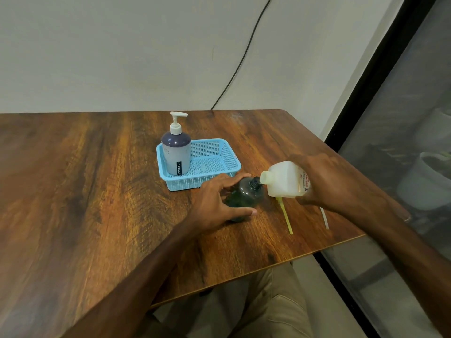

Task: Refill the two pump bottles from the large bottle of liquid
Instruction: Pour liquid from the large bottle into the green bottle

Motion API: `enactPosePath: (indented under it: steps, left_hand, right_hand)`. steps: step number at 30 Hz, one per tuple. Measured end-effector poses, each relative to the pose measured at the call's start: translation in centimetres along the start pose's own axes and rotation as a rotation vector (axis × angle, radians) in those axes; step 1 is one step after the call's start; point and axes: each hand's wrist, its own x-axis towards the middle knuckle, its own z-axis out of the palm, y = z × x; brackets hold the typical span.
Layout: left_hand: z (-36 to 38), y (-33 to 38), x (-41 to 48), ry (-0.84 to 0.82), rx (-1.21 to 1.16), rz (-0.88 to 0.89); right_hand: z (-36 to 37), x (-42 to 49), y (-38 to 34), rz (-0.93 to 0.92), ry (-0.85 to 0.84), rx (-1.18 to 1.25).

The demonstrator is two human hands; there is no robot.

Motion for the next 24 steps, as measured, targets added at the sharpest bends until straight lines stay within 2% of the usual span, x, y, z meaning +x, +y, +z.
enactPosePath:
  steps: [3, 7, 16, 21, 24]
  left_hand:
    - [0.0, 0.1, 0.0, 0.003, -0.011, -0.011]
    - [0.1, 0.2, -0.1, -0.006, -0.008, -0.009]
    - [0.0, 0.4, -0.2, 0.004, 0.003, -0.010]
    - [0.0, 0.3, -0.2, 0.009, 0.010, -0.016]
    - [0.0, 0.3, -0.2, 0.008, 0.016, -0.017]
  right_hand:
    - [-0.4, -0.3, -0.4, -0.023, 0.005, -0.011]
    - [-1.3, -0.8, -1.2, -0.118, 0.130, -0.087]
    - [-1.1, -0.5, -0.9, -0.133, 0.113, -0.107]
    - [-0.1, -0.2, 0.1, 0.008, -0.055, 0.040]
    - [-0.6, -0.5, -0.5, -0.042, 0.019, -0.064]
